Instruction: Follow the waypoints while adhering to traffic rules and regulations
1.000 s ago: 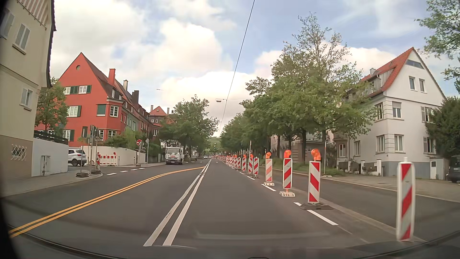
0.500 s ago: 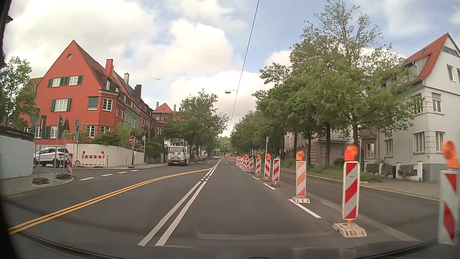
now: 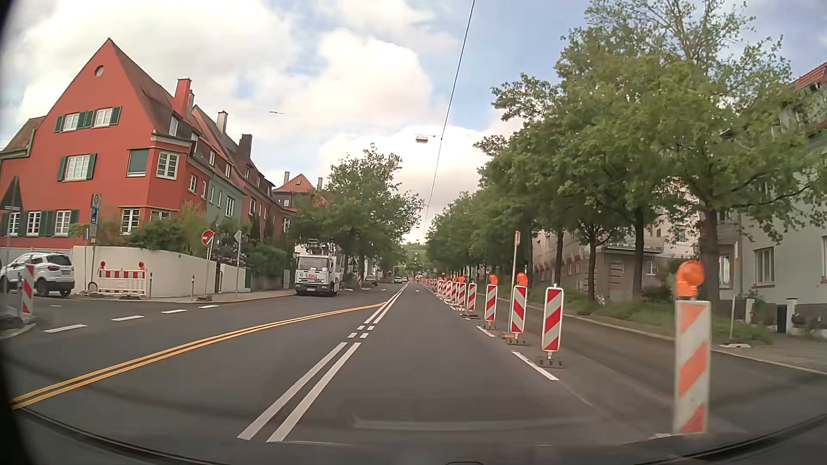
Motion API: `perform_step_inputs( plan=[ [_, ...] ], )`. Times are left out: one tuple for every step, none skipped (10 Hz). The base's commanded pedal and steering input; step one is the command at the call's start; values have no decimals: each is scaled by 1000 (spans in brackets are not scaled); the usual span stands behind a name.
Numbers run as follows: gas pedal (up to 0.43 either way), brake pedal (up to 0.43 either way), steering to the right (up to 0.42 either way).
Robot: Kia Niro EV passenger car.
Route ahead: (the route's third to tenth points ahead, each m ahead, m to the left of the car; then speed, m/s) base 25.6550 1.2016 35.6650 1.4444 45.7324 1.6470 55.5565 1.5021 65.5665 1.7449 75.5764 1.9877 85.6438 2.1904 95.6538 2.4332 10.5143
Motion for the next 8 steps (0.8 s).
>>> perform_step_inputs(
  plan=[
    [177, 0, -11],
    [177, 0, -9],
    [177, 0, -8],
    [169, 0, -8],
    [169, 0, -7],
    [169, 0, -5],
    [169, 0, -3],
    [169, 0, -1]
  ],
)
